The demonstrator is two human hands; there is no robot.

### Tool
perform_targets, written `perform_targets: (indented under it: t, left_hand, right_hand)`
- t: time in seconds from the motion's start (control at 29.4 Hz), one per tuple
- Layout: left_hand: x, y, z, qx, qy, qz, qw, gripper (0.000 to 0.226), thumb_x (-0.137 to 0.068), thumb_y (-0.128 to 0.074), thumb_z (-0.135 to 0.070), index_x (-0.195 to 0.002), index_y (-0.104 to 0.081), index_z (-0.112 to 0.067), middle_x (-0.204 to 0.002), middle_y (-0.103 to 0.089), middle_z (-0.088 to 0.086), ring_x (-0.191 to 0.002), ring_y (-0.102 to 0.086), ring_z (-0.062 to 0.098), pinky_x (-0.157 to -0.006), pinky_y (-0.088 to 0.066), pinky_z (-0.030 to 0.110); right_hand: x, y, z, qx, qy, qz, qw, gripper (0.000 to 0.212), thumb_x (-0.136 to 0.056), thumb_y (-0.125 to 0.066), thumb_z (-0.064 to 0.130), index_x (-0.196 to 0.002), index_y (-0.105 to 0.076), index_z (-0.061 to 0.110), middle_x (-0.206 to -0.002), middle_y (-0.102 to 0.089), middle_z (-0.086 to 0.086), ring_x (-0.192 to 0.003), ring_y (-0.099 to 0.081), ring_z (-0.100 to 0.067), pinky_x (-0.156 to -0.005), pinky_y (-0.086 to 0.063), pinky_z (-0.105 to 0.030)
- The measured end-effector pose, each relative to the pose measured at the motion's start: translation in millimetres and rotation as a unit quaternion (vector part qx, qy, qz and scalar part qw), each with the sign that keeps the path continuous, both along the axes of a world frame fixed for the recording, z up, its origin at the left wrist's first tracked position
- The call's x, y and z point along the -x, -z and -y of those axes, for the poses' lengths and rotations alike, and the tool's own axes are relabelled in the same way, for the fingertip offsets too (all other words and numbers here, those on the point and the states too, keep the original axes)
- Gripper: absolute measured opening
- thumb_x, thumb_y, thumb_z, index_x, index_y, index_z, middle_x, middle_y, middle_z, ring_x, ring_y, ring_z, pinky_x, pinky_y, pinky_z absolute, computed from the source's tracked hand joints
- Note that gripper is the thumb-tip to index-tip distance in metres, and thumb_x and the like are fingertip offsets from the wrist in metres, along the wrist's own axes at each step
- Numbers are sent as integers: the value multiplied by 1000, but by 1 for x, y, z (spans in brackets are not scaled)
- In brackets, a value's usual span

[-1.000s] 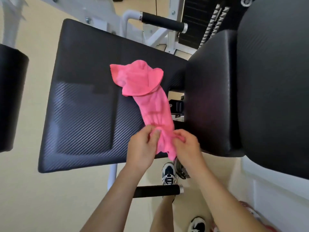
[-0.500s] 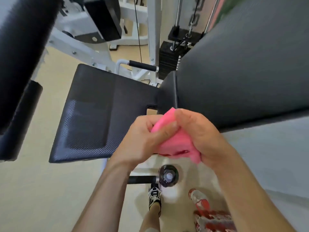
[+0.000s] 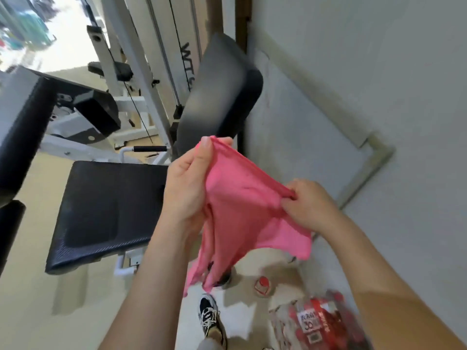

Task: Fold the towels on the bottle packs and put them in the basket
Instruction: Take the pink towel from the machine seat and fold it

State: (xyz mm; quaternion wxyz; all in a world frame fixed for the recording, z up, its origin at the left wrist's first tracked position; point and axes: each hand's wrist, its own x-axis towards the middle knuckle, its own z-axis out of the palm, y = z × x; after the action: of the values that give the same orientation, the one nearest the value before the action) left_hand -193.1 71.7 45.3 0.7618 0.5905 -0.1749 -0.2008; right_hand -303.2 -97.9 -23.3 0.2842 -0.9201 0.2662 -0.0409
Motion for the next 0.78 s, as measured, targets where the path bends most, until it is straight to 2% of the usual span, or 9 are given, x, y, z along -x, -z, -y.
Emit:
perform_targets:
  t: [0.07, 0.1, 0.14, 0.2, 0.34, 0.48, 0.58, 0.65, 0.78]
  left_hand:
    - [13, -7, 1, 6, -36, -4, 999, 29, -97, -51, -32, -88, -74, -16, -70, -69, -5, -65, -60, 5, -62, -49, 20]
    - [17, -7, -1, -9, -50, 6, 999, 29, -96, -53, -34, -84, -75, -19, -68, -66, -6, -64, -57, 6, -62, -47, 22]
    - [21, -5, -3, -25, -56, 16, 998, 30, -95, -55, -37, -78, -75, -21, -67, -61, -6, -65, -53, 9, -62, -43, 25]
    - [28, 3, -7, -47, -41, 21, 998, 31, -93, -58, -40, -74, -74, -23, -71, -55, -1, -72, -47, 17, -67, -38, 32]
    - [37, 14, -13, -84, -31, 26, 996, 36, -95, -56, -38, -75, -69, -11, -71, -53, 1, -71, -44, 17, -64, -34, 32]
    - [51, 18, -15, -123, -22, 145, 981, 46, -96, -53, -35, -75, -52, 6, -70, -35, 5, -64, -31, 12, -56, -24, 30]
    - [59, 21, -23, -123, 22, 185, 975, 41, -96, -55, -31, -80, -57, 7, -69, -42, 7, -65, -36, 13, -57, -29, 29]
    - [69, 26, -29, -126, 47, 194, 972, 33, -95, -56, -31, -82, -66, -2, -69, -52, 4, -66, -44, 14, -60, -35, 31]
    - [99, 28, -35, -134, 33, 214, 967, 25, -90, -59, -37, -80, -71, -18, -53, -54, -16, -58, -45, 6, -62, -39, 30]
  right_hand:
    - [38, -6, 12, -63, 32, 7, 997, 27, -77, -58, 14, -53, -59, 26, -49, -48, 4, -57, -52, -18, -54, -36, -32]
    - [57, -8, 16, -122, 47, 26, 991, 23, -78, -62, 12, -60, -66, 25, -52, -49, 8, -56, -49, -13, -56, -36, -30]
    - [75, -10, 20, -173, 58, 51, 982, 10, -79, -66, 15, -71, -72, 17, -58, -51, 5, -59, -47, -11, -60, -38, -30]
    - [111, -26, 21, -258, 91, 85, 958, 23, -81, -72, 23, -88, -71, 0, -69, -55, -5, -65, -48, -17, -61, -40, -35]
    - [163, -71, 2, -393, 130, 174, 893, 23, -80, -68, 23, -80, -74, 1, -72, -69, -10, -60, -59, -16, -52, -49, -22]
    - [200, -108, -27, -406, 153, 194, 880, 30, -77, -63, 28, -53, -69, 13, -54, -61, -1, -47, -52, -9, -45, -44, -18]
    - [219, -123, -58, -390, 167, 218, 879, 29, -71, -65, 38, -62, -73, 11, -62, -64, -4, -54, -54, -10, -51, -44, -22]
    - [234, -126, -84, -395, 150, 235, 875, 37, -65, -72, 46, -65, -73, 9, -63, -65, -4, -54, -55, -10, -50, -44, -21]
    - [265, -119, -132, -446, 116, 277, 843, 48, -57, -86, 48, -78, -76, 6, -75, -72, -8, -63, -65, -14, -58, -52, -21]
